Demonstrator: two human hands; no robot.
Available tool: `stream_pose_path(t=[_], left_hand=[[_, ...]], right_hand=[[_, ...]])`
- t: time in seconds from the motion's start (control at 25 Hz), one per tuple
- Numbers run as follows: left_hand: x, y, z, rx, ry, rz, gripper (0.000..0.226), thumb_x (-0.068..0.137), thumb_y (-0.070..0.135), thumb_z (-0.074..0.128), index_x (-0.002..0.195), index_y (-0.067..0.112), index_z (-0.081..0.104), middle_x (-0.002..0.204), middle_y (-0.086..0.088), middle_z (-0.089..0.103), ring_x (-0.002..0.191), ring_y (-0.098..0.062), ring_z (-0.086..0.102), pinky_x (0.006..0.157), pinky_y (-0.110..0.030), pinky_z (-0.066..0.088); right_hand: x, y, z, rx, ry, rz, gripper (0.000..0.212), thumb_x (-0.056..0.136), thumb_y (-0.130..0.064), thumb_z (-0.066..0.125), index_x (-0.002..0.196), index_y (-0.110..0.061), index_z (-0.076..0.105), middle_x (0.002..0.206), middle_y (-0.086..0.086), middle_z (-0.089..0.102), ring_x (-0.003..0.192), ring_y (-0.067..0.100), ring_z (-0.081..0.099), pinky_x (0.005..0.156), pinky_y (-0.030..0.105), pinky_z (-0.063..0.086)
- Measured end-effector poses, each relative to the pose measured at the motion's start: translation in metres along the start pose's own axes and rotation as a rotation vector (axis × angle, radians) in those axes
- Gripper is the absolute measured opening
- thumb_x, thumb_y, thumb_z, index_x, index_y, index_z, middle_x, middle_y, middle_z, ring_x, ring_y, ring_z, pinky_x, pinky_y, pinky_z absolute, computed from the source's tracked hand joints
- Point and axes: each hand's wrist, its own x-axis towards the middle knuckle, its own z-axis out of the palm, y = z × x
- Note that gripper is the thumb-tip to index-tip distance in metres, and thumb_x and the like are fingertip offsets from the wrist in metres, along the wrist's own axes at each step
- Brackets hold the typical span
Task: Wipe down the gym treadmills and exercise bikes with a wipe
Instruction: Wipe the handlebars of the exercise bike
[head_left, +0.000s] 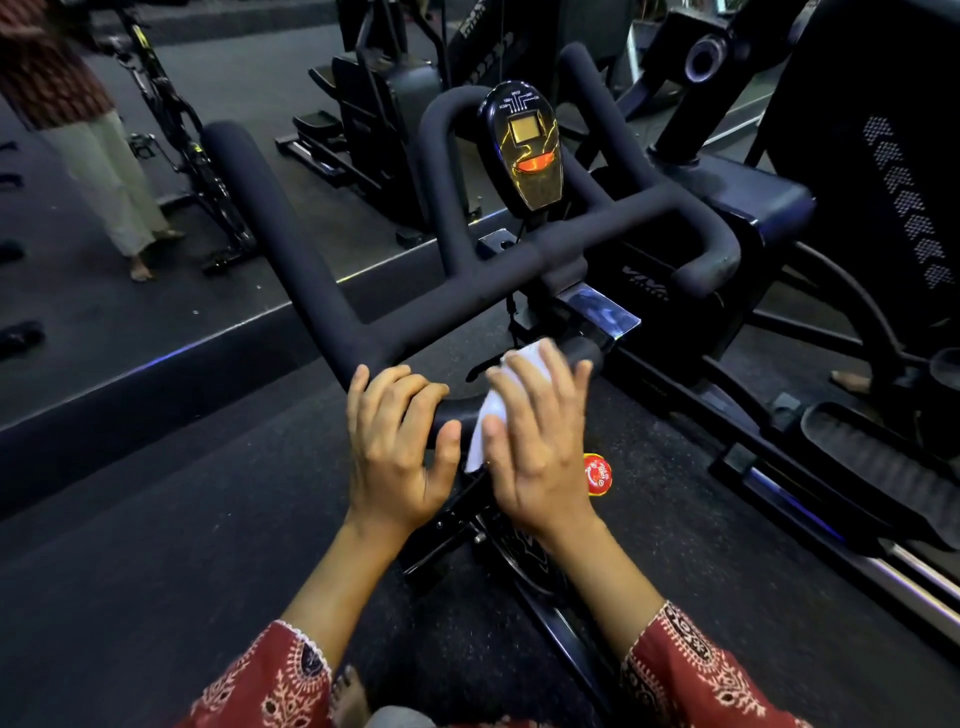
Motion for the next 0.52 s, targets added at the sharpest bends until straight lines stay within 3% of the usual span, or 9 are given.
stream_pose_path(t=[0.08, 0.12, 0.24, 0.28, 0.44, 0.52], left_hand=[[0.000, -0.002, -0.002, 0.007, -0.029, 0.024, 0.047, 0.101, 0.038, 0.027, 0.100, 0.004, 0.060, 0.097, -0.017, 0.063, 0.107, -0.028, 0.050, 0.111, -0.043, 0.021], [0.001, -0.004, -0.003, 0.012, -0.050, 0.048, 0.046, 0.101, 0.039, 0.027, 0.104, 0.006, 0.058, 0.101, -0.016, 0.062, 0.109, -0.028, 0.049, 0.112, -0.042, 0.020], [0.002, -0.014, -0.012, 0.006, -0.125, 0.130, 0.043, 0.101, 0.041, 0.026, 0.117, 0.009, 0.050, 0.120, -0.011, 0.049, 0.121, -0.030, 0.043, 0.115, -0.038, 0.016], [0.002, -0.017, -0.014, 0.000, -0.143, 0.142, 0.044, 0.102, 0.042, 0.026, 0.120, 0.009, 0.049, 0.126, -0.012, 0.046, 0.125, -0.031, 0.040, 0.115, -0.037, 0.016], [-0.001, -0.026, -0.019, -0.029, -0.206, 0.094, 0.051, 0.101, 0.047, 0.026, 0.132, 0.010, 0.042, 0.142, -0.014, 0.035, 0.144, -0.020, 0.019, 0.117, -0.036, 0.014], [-0.002, -0.033, -0.022, -0.057, -0.228, 0.055, 0.054, 0.100, 0.049, 0.026, 0.135, 0.009, 0.038, 0.145, -0.014, 0.030, 0.146, -0.015, 0.012, 0.118, -0.036, 0.012]], right_hand=[[-0.004, 0.008, -0.003, -0.052, -0.057, -0.221, 0.040, 0.103, -0.028, 0.029, 0.127, -0.004, 0.050, 0.129, 0.022, 0.057, 0.131, 0.035, 0.039, 0.118, 0.048, 0.013], [-0.002, 0.020, -0.006, -0.065, -0.052, -0.211, 0.040, 0.103, -0.029, 0.029, 0.129, -0.005, 0.048, 0.133, 0.021, 0.053, 0.134, 0.034, 0.037, 0.118, 0.047, 0.013], [0.000, 0.025, -0.010, 0.041, 0.040, 0.126, 0.042, 0.104, -0.029, 0.026, 0.133, -0.004, 0.042, 0.144, 0.018, 0.036, 0.144, 0.031, 0.020, 0.118, 0.050, 0.010], [-0.002, 0.014, -0.006, 0.061, 0.041, 0.140, 0.042, 0.104, -0.029, 0.026, 0.133, -0.003, 0.043, 0.143, 0.018, 0.038, 0.144, 0.031, 0.019, 0.118, 0.051, 0.009], [-0.009, -0.012, 0.006, -0.106, -0.053, -0.220, 0.040, 0.102, -0.030, 0.033, 0.130, -0.009, 0.050, 0.131, 0.016, 0.058, 0.132, 0.031, 0.041, 0.115, 0.053, 0.014], [-0.005, 0.002, -0.001, -0.153, -0.032, -0.211, 0.041, 0.101, -0.032, 0.034, 0.131, -0.009, 0.049, 0.134, 0.016, 0.055, 0.133, 0.029, 0.041, 0.114, 0.053, 0.016]])
